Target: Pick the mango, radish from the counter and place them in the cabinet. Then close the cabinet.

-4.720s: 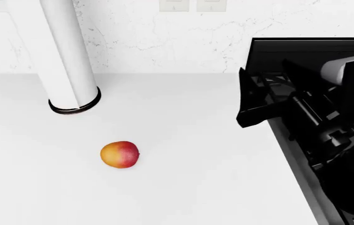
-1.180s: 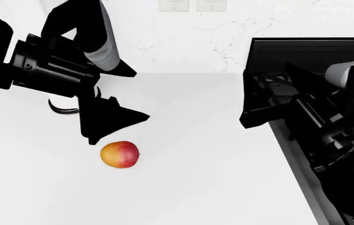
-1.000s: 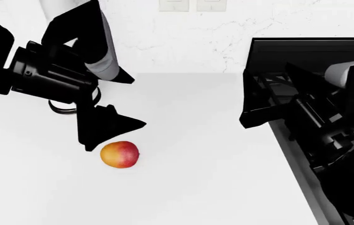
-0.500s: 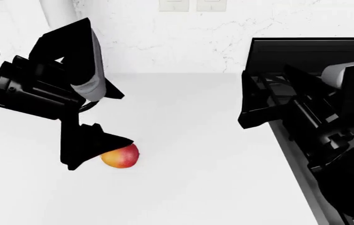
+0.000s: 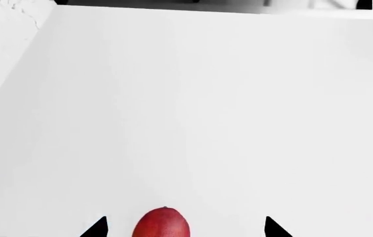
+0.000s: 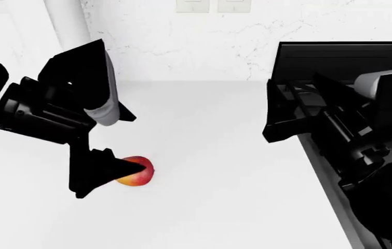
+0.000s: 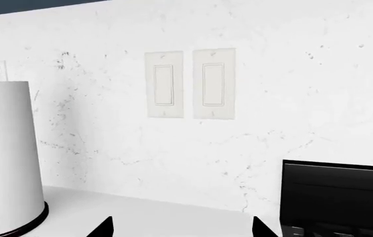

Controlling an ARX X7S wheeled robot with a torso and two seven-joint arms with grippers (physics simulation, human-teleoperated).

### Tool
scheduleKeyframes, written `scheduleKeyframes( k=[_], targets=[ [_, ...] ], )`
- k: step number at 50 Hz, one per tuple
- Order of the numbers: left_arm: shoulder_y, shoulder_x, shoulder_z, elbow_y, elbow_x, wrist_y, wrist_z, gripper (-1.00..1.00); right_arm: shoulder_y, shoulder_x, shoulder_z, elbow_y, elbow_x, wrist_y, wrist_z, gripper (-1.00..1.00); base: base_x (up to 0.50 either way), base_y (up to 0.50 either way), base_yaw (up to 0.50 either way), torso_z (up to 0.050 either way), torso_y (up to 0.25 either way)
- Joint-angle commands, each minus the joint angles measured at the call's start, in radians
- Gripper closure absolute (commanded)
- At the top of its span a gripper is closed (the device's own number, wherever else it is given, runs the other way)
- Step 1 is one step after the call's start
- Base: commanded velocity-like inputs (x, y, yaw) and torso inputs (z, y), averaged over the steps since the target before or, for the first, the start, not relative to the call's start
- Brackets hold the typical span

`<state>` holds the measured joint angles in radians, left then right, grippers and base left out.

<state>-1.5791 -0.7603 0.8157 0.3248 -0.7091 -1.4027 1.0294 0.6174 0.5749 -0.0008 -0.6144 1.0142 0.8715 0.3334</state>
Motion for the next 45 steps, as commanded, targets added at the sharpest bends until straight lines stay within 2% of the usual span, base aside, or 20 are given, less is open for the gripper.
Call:
scheduleKeyframes(
  k=[1, 45],
  targets=[
    [0.034, 0.005, 0.022, -0.013, 0.005, 0.019, -0.017, -1.00, -0.010, -0.003, 0.002, 0.012, -0.003, -0.014, -0.006, -1.00, 0.00, 0.00, 0.00, 0.000, 0.000],
    [0.082, 0.024, 0.210, -0.106, 0.097, 0.106, -0.025, -1.00, -0.010, 0.021, 0.016, 0.015, 0.017, -0.021, 0.002, -1.00, 0.00, 0.00, 0.00, 0.000, 0.000]
  ],
)
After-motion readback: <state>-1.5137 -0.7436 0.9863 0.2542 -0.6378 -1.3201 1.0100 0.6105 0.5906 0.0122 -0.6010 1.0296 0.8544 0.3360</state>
